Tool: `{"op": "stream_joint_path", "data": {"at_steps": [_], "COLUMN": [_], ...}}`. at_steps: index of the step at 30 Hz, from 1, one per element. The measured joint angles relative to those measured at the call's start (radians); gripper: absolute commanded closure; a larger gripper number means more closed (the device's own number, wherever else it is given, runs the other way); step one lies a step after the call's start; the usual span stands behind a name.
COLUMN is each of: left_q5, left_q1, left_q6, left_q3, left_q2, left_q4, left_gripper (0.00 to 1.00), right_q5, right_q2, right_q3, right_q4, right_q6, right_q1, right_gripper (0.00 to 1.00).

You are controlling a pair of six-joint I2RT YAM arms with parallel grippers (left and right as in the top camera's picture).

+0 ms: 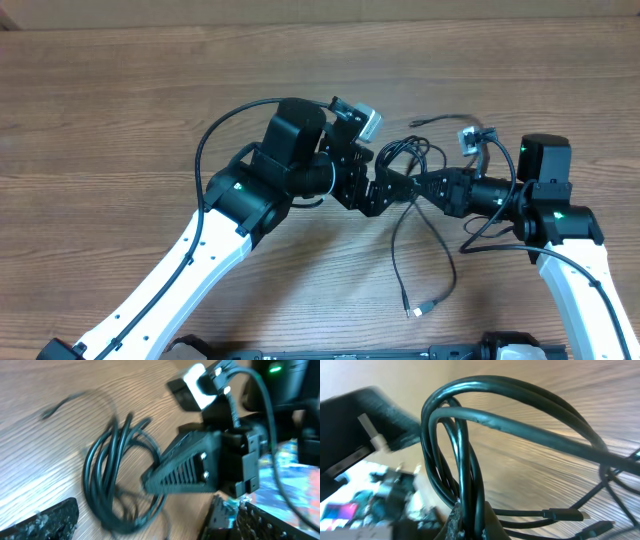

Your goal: Untangle cables

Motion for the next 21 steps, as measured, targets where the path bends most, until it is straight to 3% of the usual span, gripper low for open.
{"op": "stream_joint_path", "data": {"at_steps": [8, 11, 13, 18, 21], "left_q5": [-0.163, -0.204, -0.217, -0.238, -0.242], "left_q1": [0.000, 0.000, 0.000, -0.005, -0.011], "left_q6": [-0.027, -0.065, -0.085, -0.103, -0.109], "left_q3": [0.000, 0.000, 0.000, 0.000, 0.000], "left_q2": [0.000, 0.000, 0.000, 0.000, 0.000], "left_q4": [-0.117, -0.126, -0.127, -0.126, -0.123], "left_gripper": [0.01, 0.30, 0.32, 0.30, 0.22], "right_q5": [0.136, 0.144, 0.143, 0.087, 0.055], "right_q2": [0.001, 0.001, 0.001, 0.001, 0.001], "right_q3": [0.000, 0.000, 0.000, 0.000, 0.000], "right_q4": [-0.005, -0.005, -0.005, 0.020, 0.021], "right_q6": [0.035, 0.040, 0.040, 0.041, 0.041], "right_q1": [0.000, 0.000, 0.000, 0.000, 0.000], "right_gripper": [0.96, 0.96, 0.96, 0.96, 0.96]}}
